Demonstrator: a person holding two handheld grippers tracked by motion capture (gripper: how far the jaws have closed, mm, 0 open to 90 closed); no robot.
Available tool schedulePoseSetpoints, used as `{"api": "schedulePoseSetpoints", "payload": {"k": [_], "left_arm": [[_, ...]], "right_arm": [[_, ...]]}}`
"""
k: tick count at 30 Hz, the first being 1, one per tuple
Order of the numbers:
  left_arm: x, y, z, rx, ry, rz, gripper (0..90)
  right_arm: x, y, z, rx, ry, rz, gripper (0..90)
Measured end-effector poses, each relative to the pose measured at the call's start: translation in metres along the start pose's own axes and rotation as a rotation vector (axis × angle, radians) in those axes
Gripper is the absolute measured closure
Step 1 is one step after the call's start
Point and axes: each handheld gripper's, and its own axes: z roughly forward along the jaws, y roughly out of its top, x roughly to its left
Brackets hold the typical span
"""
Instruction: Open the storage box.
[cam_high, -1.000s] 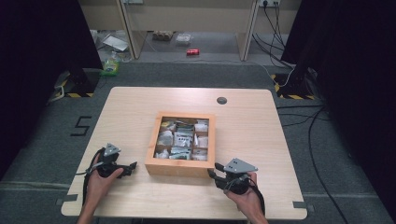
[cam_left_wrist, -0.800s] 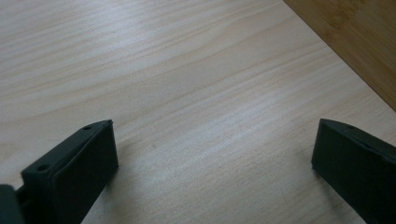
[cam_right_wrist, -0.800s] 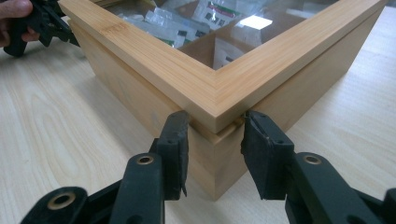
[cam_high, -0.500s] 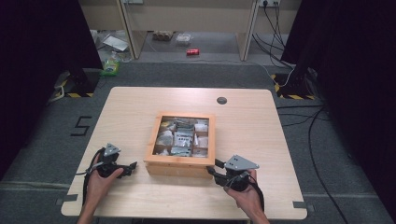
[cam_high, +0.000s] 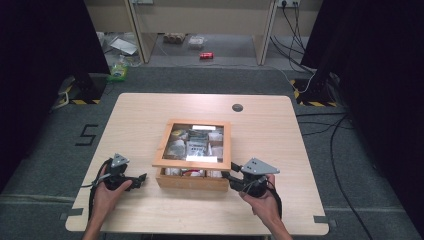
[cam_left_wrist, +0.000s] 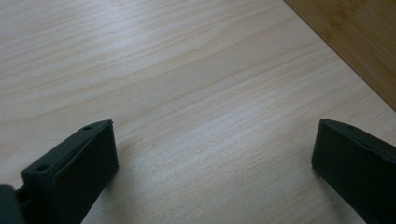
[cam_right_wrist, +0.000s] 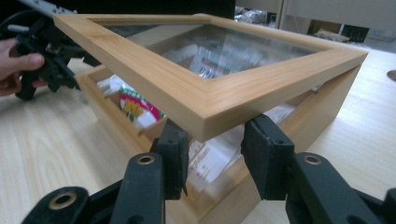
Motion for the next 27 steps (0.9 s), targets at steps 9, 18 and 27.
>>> {"api": "schedulePoseSetpoints", "payload": {"k": [9, 18, 27], "left_arm": [[0.000, 0.000, 0.000, -0.001, 0.000, 0.000, 0.0], [0.000, 0.000, 0.000, 0.000, 0.000, 0.000, 0.0], [0.000, 0.000, 0.000, 0.001, 0.000, 0.001, 0.0]], "right_arm": [[-0.008, 0.015, 0.002, -0.041, -0.005, 0.015, 62.1], [-0.016, 0.034, 0.008, -0.074, -0.011, 0.019, 62.2], [-0.020, 0.064, 0.014, -0.103, -0.015, 0.008, 62.7]]}}
